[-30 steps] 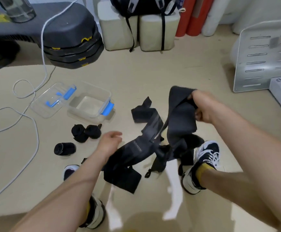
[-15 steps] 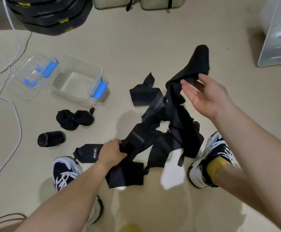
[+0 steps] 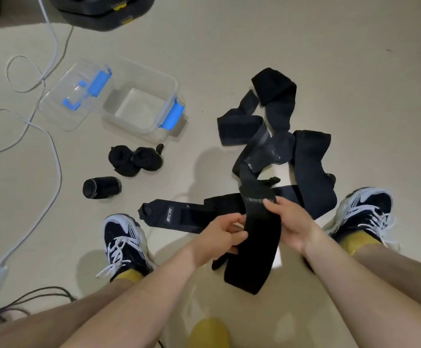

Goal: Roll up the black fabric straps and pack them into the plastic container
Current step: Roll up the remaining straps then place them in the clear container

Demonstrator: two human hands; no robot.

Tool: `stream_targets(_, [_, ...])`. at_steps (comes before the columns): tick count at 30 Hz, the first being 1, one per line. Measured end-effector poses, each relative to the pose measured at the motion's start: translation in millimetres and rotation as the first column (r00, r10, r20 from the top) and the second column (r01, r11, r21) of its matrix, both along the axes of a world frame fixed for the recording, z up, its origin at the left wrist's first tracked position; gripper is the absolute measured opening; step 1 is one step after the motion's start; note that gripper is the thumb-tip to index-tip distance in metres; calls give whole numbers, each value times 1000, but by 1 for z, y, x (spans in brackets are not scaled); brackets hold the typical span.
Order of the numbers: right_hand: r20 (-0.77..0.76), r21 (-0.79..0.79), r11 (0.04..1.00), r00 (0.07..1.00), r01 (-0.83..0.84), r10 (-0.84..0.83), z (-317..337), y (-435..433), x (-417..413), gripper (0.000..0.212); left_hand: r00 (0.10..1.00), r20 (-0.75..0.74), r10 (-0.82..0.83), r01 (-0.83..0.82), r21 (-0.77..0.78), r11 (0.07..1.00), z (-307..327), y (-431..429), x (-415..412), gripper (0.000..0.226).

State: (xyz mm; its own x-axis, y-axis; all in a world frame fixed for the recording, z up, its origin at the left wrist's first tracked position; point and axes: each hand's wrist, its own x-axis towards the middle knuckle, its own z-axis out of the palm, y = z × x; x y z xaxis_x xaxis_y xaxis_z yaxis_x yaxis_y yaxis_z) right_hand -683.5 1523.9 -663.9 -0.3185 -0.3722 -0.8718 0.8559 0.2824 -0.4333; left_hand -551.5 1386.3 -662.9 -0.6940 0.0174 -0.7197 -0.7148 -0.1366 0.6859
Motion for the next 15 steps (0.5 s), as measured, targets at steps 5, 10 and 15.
stream_targets(5, [-81,70,982,980,-177,182,22,1,-32,31,988,-25,154,-152,-396,905,-27,-31,2,23])
stream_targets(10, [39,-190,966,981,-178,188,28,14,-34,55,965,127,-231,253,-694,674,-53,-24,-35,71])
stream_targets(15, [233,-428,900,972,85,18,31,39,-42,68,836,458,-304,547,-748,376,-75,-38,-21,43])
